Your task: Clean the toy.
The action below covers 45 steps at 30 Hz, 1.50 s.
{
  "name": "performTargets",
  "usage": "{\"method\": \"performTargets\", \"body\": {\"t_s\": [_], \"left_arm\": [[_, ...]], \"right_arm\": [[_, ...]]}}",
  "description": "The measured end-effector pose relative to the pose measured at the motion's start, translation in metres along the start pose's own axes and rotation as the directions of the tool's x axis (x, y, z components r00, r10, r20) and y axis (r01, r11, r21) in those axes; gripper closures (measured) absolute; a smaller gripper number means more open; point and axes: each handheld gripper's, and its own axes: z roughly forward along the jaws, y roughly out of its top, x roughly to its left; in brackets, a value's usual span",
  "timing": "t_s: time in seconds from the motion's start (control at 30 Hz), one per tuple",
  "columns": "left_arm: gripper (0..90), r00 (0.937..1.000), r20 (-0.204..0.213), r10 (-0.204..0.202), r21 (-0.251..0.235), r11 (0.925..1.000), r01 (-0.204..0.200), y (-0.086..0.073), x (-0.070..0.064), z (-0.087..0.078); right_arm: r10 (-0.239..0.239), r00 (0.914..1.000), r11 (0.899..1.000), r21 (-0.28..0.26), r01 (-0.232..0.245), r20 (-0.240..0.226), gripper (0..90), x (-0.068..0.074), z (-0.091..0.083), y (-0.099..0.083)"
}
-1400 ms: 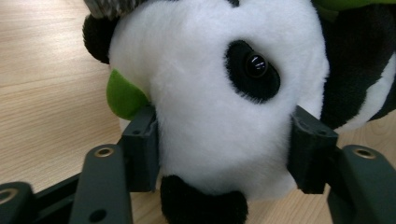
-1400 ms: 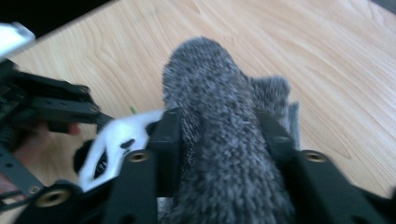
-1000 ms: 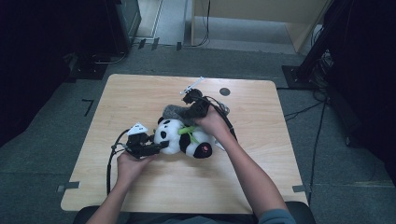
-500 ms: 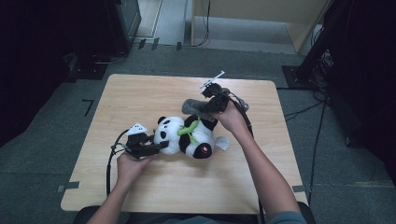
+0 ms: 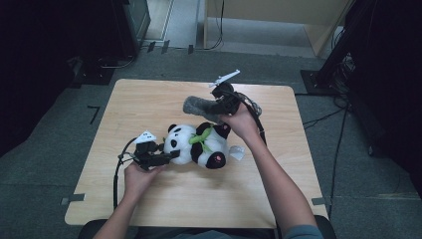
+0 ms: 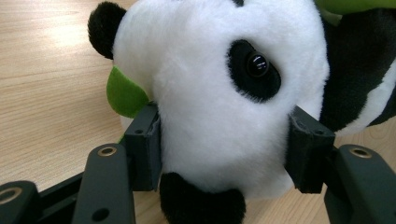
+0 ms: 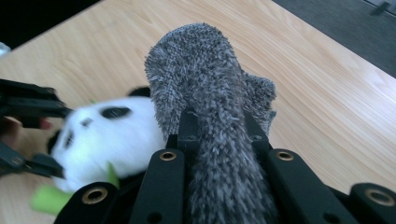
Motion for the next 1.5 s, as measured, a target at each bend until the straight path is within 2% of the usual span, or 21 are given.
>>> {"method": "performTargets", "body": {"t_s": [0.1, 0.3, 0.5, 0.6, 0.67, 0.87, 1.0, 1.1, 1.2, 1.23, 1.33, 1.37, 1.4, 1.5], "left_arm": [[36.7, 1.0, 0.002, -0.001, 0.0, 1.0, 0.001, 0.0, 0.0, 0.0], [36.6, 0.9998, 0.009, 0.019, 0.001, 0.9998, -0.019, -0.001, 0.0, -0.001], [36.9, 0.9998, 0.007, 0.016, -0.003, 0.9999, -0.016, -0.001, 0.001, -0.001], [36.9, 0.9999, 0.007, 0.009, -0.006, 0.9999, -0.008, -0.002, 0.001, 0.0], [37.3, 1.0, 0.002, 0.005, -0.005, 1.0, -0.005, -0.002, 0.0, 0.0], [40.6, 1.0, 0.0, 0.006, 0.013, 0.9999, -0.006, 0.0, 0.0, -0.001], [41.5, 1.0, 0.001, -0.003, 0.017, 0.9999, 0.003, 0.0, 0.001, -0.001], [42.2, 1.0, 0.0, -0.007, 0.019, 0.9998, 0.007, 0.001, 0.0, 0.0], [42.9, 0.9999, 0.002, -0.017, 0.024, 0.9996, 0.017, 0.002, 0.001, 0.0], [43.1, 0.9998, 0.003, -0.02, 0.026, 0.9995, 0.02, 0.002, 0.001, 0.0], [43.2, 0.9998, 0.004, -0.021, 0.025, 0.9995, 0.02, 0.002, 0.002, 0.0], [43.3, 0.9997, 0.005, -0.022, 0.024, 0.9995, 0.022, 0.002, 0.002, 0.0], [43.3, 0.9997, 0.005, -0.024, 0.023, 0.9994, 0.024, 0.002, 0.002, 0.0], [43.3, 0.9997, 0.006, -0.024, 0.021, 0.9995, 0.023, 0.002, 0.002, 0.0]], "right_arm": [[-0.039, 0.999, 0.999, 0.005, 0.039, -0.023, 76.3, 0.013, 0.012, 0.008], [-0.069, 0.9941, 0.997, 0.021, 0.071, -0.083, 76.3, 0.037, 0.041, 0.016], [-0.078, 0.9914, 0.994, 0.069, 0.085, -0.105, 76.2, 0.049, 0.064, 0.01], [-0.071, 0.9911, 0.994, 0.07, 0.079, -0.113, 76.1, 0.049, 0.069, 0.004], [-0.059, 0.9913, 0.996, 0.066, 0.067, -0.118, 76.1, 0.047, 0.068, 0.002], [-0.064, 0.9922, 0.996, 0.062, 0.071, -0.107, 76.0, 0.042, 0.063, -0.007], [-0.058, 0.9958, 0.994, 0.09, 0.064, -0.071, 76.2, 0.031, 0.052, -0.018], [-0.054, 0.9962, 0.994, 0.093, 0.06, -0.069, 76.3, 0.023, 0.044, -0.025], [-0.066, 0.9962, 0.993, 0.09, 0.071, -0.057, 76.2, 0.02, 0.039, -0.025], [-0.081, 0.9962, 0.993, 0.089, 0.083, -0.033, 76.2, 0.017, 0.031, -0.026], [-0.071, 0.9972, 0.994, 0.088, 0.072, -0.023, 76.5, 0.012, 0.025, -0.028], [-0.047, 0.9987, 0.995, 0.09, 0.049, -0.021, 76.7, 0.004, 0.018, -0.031], [-0.044, 0.9989, 0.995, 0.092, 0.046, -0.015, 76.7, 0.002, 0.016, -0.032], [-0.04, 0.999, 0.994, 0.104, 0.037, 0.019, 76.7, -0.006, 0.009, -0.035]]}}
